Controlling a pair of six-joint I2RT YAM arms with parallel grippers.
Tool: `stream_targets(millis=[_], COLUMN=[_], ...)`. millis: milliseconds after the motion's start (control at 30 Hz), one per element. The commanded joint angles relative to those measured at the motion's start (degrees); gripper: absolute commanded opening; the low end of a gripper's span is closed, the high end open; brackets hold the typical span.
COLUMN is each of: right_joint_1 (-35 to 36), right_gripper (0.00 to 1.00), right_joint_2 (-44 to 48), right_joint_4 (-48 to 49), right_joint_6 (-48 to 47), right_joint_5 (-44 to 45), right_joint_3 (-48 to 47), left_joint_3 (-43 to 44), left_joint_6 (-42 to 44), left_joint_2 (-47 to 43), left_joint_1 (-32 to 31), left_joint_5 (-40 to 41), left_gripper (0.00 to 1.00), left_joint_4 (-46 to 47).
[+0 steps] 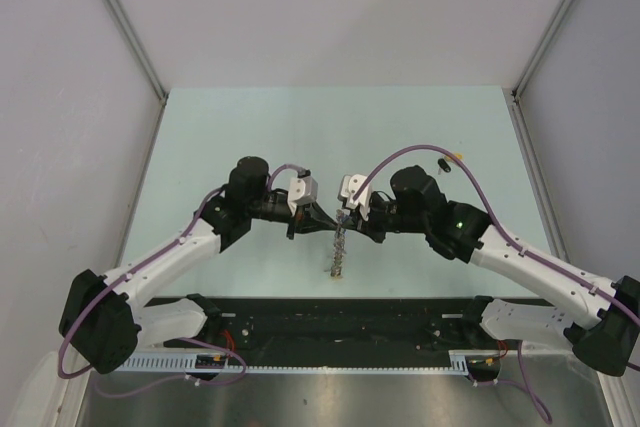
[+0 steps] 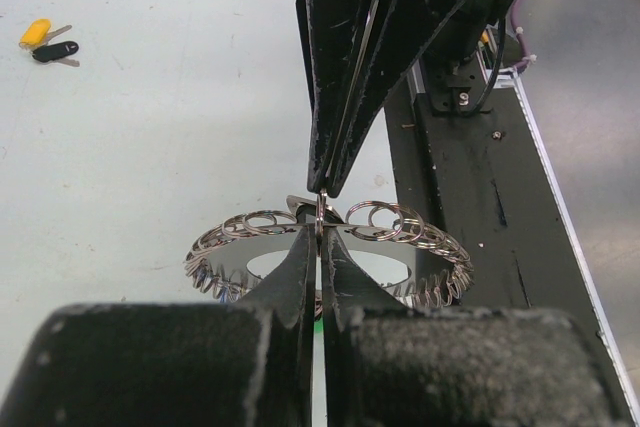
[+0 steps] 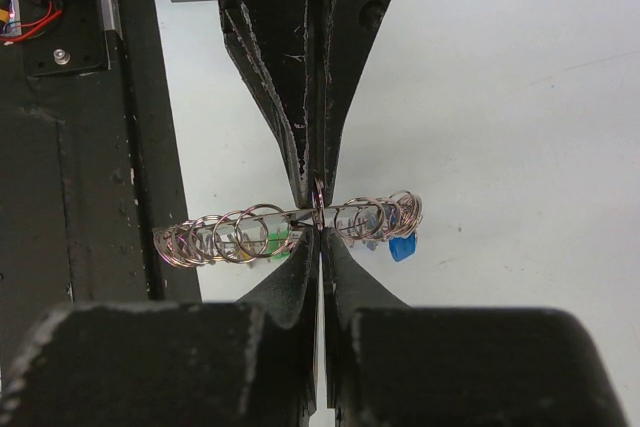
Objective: Put the keys on the keyring
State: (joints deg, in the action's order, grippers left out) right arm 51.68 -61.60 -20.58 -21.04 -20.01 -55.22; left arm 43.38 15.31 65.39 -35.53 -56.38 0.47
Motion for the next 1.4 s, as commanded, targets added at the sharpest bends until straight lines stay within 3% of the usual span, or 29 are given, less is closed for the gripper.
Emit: stream_targets(millis=[0, 533, 1133, 1367], right_joint_1=[0.5, 0.4, 1.1, 1.8], right_gripper=[0.0, 0.0, 0.0, 0.0], right_joint_2=[0.5, -0.4, 1.8, 3.5], right_joint_4=[7.7, 5.6, 0.8, 3.0], right_joint_6=[0.6, 0.0, -0.8, -0.1], right_joint_5=[-1.7, -1.1, 2.8, 2.9], right_joint_3=[-4.1, -5.9, -3.6, -1.0], left_joint_3=[3.0, 3.9, -3.4, -9.3], left_joint_6=[2.2, 3.7, -18.0, -32.1], left_joint_2=[0.4, 0.1, -5.8, -8.0], left_joint_1=[-1.7, -2.4, -0.4, -0.2], left_joint_5=[-1.8, 1.0, 7.9, 10.7], left_gripper=[0.0, 0.0, 0.0, 0.0], left_joint_4=[0.0, -3.6, 16.0, 33.3])
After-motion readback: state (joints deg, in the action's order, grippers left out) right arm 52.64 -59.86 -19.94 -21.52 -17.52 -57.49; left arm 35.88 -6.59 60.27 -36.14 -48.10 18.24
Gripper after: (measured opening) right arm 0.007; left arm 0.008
